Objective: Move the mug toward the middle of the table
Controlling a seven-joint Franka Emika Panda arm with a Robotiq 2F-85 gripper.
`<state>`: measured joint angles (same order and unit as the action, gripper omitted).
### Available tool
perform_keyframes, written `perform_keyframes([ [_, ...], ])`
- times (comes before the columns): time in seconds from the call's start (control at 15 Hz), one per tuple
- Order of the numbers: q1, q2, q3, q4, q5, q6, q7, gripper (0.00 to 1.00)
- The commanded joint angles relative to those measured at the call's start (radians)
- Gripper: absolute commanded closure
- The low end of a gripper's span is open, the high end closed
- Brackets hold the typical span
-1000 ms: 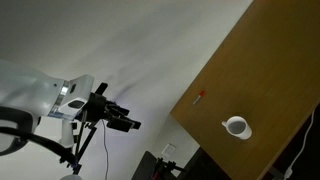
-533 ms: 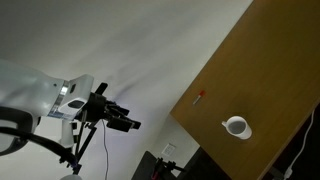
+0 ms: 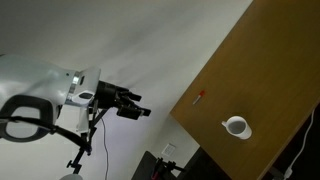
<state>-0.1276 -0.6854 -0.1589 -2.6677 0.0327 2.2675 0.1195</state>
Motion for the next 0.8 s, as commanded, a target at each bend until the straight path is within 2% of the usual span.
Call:
perform_keyframes([
  [0.0,-0.066,0.176,0.118,0.032,-0.016,0.13,0.192,0.0],
  [0.13,-0.091,0.263,0.163,0.045,-0.031,0.182,0.295,0.0],
  [0.27,-0.096,0.341,0.179,0.058,-0.019,0.223,0.362,0.0],
  [0.73,-0.087,0.602,0.146,0.117,-0.005,0.399,0.538,0.0],
])
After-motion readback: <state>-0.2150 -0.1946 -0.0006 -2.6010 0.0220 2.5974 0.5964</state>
